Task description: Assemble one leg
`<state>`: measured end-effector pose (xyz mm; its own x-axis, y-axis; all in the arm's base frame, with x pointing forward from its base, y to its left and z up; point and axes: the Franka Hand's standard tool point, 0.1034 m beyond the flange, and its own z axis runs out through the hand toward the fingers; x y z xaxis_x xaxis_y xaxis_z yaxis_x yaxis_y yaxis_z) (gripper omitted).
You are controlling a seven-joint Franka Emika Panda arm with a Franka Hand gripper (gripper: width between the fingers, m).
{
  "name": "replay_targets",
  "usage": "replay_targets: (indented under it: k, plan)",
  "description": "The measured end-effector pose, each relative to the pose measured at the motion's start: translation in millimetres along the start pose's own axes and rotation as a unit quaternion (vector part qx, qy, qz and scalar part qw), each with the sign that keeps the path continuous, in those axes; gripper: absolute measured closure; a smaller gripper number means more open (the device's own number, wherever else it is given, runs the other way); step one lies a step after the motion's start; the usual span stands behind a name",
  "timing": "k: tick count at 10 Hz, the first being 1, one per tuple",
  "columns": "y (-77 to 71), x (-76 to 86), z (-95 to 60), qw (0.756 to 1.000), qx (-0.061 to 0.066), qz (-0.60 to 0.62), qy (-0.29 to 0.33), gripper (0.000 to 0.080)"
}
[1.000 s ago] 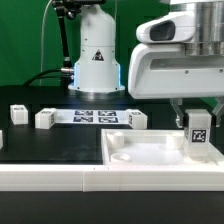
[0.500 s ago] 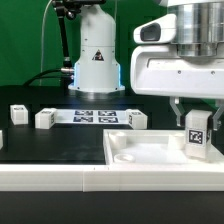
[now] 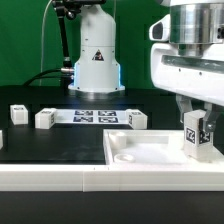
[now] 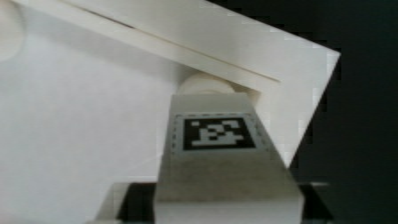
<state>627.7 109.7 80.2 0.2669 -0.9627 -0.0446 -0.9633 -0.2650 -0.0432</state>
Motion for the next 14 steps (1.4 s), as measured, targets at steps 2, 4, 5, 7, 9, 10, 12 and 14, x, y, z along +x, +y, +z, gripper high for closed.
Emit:
replay_targets:
  k: [2,4,5,7,9,10,12,14]
  plan:
    - [0.6,1.4,0.3,1.000,0.002,0.022,-0.008,0.0507]
    - [0.5,1.6,0.2,1.000,0.002,-0.004,-0.008,0.0507]
    - [-0.1,2.4,-0.2,0.999,0.004,-0.032,-0.007,0.0399]
    - [-0.3,1.5,-0.2,0.994,0.004,-0.105,-0.006,0.0175]
    - [-1.6,-1.8,-0.2,0.974,0.007,-0.225,-0.004,0.0155]
    - [-2.0,-1.3,-0.4,0.959,0.008,-0.282,-0.003,0.0155]
    - [-3.4,-3.8,0.4,0.934,0.011,-0.358,0.000,0.0151]
    - [-3.6,-6.1,0.7,0.898,0.011,-0.440,0.000,0.0151]
